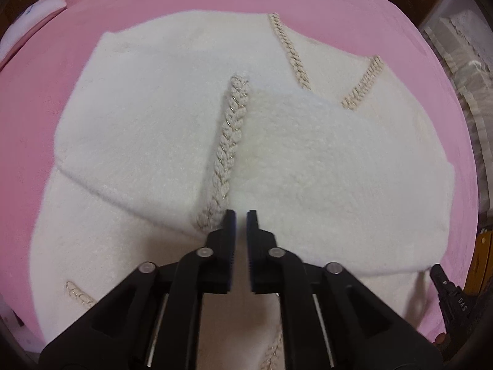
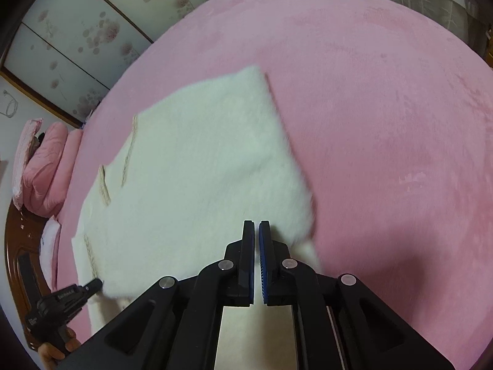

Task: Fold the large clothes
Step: 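Move both open grippers to the braided hem of the cardigan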

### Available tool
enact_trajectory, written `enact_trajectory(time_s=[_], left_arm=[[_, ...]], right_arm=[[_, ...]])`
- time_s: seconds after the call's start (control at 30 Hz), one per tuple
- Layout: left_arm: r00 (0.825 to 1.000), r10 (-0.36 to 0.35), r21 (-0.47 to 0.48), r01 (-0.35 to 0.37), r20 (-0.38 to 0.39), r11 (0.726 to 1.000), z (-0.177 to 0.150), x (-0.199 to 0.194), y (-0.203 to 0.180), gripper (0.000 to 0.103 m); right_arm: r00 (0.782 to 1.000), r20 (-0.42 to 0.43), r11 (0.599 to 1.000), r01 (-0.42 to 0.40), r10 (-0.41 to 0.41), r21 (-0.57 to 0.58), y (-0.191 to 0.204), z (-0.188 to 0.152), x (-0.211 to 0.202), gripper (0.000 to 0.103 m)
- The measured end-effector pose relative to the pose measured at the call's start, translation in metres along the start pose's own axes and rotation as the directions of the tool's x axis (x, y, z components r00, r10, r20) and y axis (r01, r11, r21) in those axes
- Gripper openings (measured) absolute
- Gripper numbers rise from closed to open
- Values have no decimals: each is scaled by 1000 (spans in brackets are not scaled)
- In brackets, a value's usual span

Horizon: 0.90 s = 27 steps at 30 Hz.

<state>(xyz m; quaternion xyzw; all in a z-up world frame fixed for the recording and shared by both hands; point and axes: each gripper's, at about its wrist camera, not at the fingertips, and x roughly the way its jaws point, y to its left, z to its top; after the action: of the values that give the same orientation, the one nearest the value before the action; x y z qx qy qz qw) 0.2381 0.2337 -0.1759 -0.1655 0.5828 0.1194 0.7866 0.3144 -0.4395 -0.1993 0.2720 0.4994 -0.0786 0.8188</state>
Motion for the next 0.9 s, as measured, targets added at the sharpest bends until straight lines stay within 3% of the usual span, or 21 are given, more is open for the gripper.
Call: enact_trajectory(time_s=[0.1,0.13,0.3,0.43,0.5,0.6,0.9], left_arm=[[1000,-14,8,14,-2,1000,-8,-12,3,63],[1000,-10,8,10,11,1000,-9,-16,4,65],[1000,0,19,0,-10,1000,-14,-32,22,65],[999,-22,35,23,-26,999,-22,-52,42,65],[1000,-7,55,8,-27,998,-23,-61,50,65],[1000,-8,62,9,-25,998,-23,-76,61,66],[998,17,130,-9,-56,991,-49,-93,71,66]], right_arm=[[999,-40,1000,2,-2,-7,17,-30,-11,13],[999,-51,1000,3,-4,-11,24,-39,-12,14],[996,-89,999,20,-24,-44,69,-81,-24,34],[994,-94,997,42,-48,-68,109,-110,-40,43],[996,-73,996,45,-51,-81,129,-125,-54,63],[998,-30,994,52,-56,-98,154,-141,-68,76],[999,-29,990,29,-33,-138,161,-160,-101,86]])
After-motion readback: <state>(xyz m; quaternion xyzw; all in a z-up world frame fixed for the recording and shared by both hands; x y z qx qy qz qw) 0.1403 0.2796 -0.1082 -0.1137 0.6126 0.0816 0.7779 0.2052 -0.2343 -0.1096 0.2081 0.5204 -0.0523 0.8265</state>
